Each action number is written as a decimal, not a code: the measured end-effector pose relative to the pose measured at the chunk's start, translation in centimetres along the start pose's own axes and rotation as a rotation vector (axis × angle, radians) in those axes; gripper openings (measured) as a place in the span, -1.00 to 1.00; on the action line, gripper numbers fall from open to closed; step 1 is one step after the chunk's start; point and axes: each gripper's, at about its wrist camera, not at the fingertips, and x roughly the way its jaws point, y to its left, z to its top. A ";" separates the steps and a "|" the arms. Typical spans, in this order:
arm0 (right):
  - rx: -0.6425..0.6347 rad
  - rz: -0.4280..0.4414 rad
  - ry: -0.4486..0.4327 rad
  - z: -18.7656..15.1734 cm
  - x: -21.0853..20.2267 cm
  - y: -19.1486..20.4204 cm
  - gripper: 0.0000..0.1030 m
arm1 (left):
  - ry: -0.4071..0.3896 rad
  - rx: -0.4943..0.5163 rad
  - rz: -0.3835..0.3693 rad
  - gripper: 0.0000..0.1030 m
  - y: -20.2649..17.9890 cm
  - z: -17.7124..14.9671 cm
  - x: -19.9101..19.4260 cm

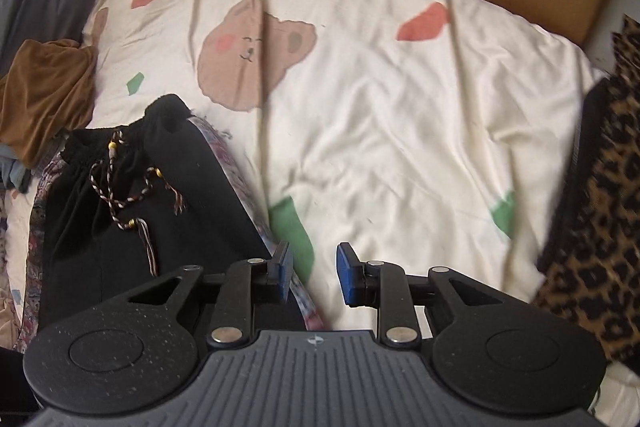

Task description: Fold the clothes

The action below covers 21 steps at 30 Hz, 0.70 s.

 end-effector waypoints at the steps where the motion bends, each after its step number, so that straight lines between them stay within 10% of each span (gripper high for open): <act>1: -0.008 0.005 -0.007 0.4 0.4 0.2 -0.50 | -0.006 0.007 -0.002 -0.23 -0.2 0.3 0.4; 21: -0.081 0.072 -0.121 6.6 6.0 4.6 -0.50 | -0.040 0.129 0.011 -0.16 -3.2 3.6 9.4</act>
